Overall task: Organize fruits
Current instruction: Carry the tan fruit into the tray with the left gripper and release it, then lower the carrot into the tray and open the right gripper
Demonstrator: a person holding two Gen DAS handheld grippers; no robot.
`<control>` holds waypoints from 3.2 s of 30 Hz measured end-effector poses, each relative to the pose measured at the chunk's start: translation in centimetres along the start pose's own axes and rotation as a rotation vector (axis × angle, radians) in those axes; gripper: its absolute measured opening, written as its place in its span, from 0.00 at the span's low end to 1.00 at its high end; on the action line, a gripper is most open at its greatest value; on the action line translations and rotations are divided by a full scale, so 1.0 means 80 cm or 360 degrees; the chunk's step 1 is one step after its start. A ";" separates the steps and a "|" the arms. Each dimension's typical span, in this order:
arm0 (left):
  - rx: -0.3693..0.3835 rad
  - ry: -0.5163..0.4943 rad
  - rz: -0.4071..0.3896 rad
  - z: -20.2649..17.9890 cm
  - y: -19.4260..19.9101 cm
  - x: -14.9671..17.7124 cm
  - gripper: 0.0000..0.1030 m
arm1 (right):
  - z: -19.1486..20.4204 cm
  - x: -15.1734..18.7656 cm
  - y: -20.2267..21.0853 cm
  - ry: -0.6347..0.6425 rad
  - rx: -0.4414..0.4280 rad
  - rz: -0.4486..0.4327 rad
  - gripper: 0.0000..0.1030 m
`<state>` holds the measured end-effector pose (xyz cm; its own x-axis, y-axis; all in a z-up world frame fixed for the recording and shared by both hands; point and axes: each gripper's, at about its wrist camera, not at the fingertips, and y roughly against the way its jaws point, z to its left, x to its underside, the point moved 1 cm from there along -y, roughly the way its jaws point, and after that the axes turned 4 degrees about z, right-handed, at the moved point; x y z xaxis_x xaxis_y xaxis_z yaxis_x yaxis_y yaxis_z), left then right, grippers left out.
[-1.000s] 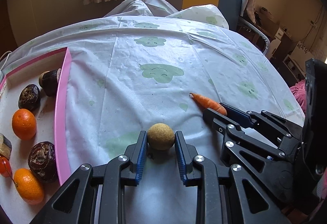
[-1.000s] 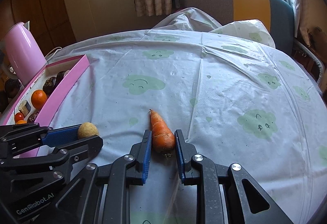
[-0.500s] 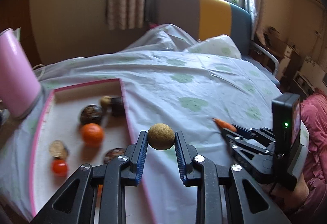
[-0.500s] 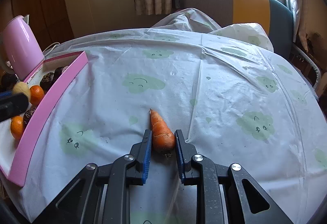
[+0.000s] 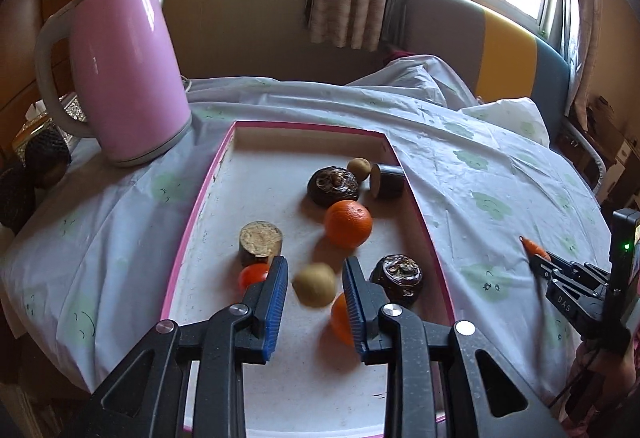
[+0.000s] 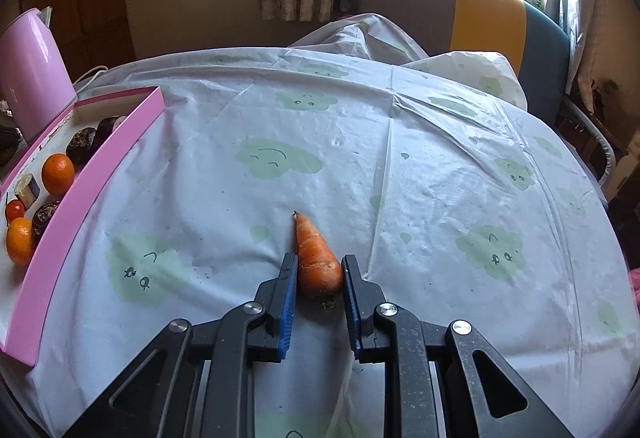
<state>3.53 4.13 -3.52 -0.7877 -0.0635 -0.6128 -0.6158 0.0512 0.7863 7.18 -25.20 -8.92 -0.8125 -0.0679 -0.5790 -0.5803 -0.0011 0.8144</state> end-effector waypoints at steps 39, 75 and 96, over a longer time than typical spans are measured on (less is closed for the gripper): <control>-0.0006 0.0047 -0.0049 0.022 0.017 -0.003 0.34 | 0.113 -0.034 0.064 0.0128 -0.0465 -0.0073 0.21; -0.0106 0.0185 -0.0045 0.064 0.012 -0.008 0.34 | 0.273 -0.082 0.021 0.0392 -0.0764 0.0042 0.37; -0.0076 0.0076 -0.0212 0.030 0.065 0.005 0.52 | 0.199 -0.031 0.099 0.0132 -0.0477 -0.0190 0.73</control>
<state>-0.04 6.79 0.11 -0.6967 -0.1137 -0.7083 -0.7123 -0.0083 0.7019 3.75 -9.14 -1.66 -0.7252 -0.1307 -0.6760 -0.6189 -0.3063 0.7232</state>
